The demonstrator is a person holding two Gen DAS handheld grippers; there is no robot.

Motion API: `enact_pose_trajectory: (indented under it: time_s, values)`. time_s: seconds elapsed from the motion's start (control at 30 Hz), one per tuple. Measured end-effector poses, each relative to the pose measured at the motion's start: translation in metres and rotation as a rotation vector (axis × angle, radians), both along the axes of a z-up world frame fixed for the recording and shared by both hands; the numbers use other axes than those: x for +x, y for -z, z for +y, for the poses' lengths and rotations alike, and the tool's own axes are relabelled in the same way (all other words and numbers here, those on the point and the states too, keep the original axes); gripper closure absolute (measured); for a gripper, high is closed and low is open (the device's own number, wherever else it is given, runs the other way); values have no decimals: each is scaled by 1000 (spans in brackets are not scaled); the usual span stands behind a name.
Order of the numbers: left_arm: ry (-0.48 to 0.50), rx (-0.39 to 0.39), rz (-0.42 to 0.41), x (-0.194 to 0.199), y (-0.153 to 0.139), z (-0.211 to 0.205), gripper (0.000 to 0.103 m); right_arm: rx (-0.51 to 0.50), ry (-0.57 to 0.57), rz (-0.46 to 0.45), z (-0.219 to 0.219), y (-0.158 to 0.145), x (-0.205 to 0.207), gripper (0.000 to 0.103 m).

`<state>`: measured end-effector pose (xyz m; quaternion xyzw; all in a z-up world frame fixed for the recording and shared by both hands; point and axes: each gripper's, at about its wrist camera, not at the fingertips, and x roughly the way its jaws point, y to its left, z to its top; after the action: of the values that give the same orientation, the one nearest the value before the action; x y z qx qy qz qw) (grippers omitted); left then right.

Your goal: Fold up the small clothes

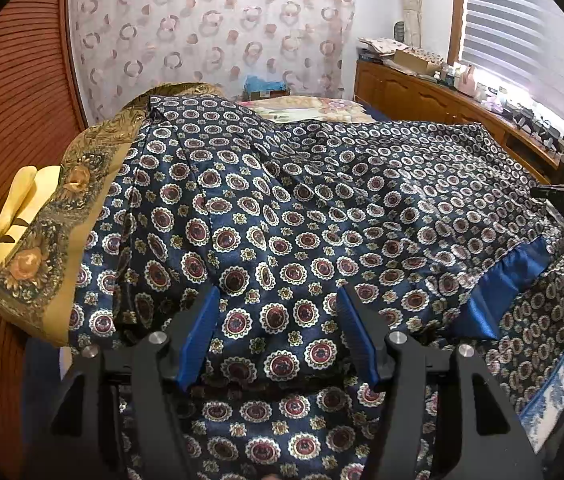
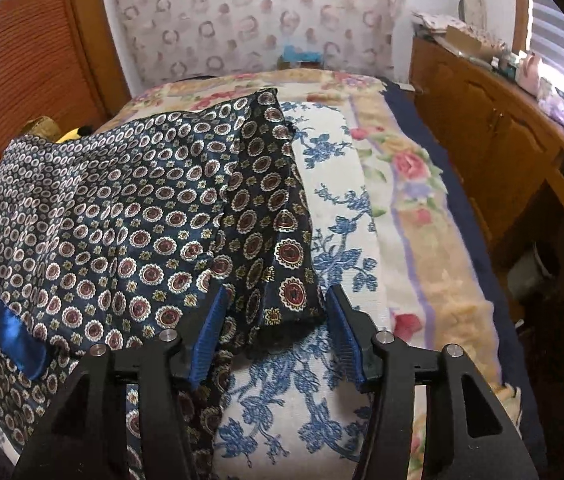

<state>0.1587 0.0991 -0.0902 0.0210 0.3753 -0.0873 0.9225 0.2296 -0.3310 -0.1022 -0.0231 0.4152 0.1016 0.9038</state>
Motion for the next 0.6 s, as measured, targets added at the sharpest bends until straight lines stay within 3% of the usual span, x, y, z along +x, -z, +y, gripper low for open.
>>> enact_pose_trajectory:
  time_s: [0.07,0.13,0.23,0.37,0.4,0.47,0.6]
  values:
    - [-1,4,-1,0,0,0,43,-5,-15,-9,7,-1,0,86]
    - [-5,21,7,0,2,-3,43,-5,-42,-19,14,-5,-3,95]
    - [-14,84,14,2,4,-12,41,5,-68,-48,23,-13,-9,98]
    - [-21,277,4,3,12,-40,39,36,-69,-59,30,-15,-12,98]
    - [-24,292,0,2,12,-42,38,36,-66,-52,31,-12,-12,98]
    - [-26,294,-2,2,12,-42,38,30,-55,-40,33,-6,-10,97]
    - [-22,220,15,5,10,-29,38,38,-48,-40,33,-1,-10,98]
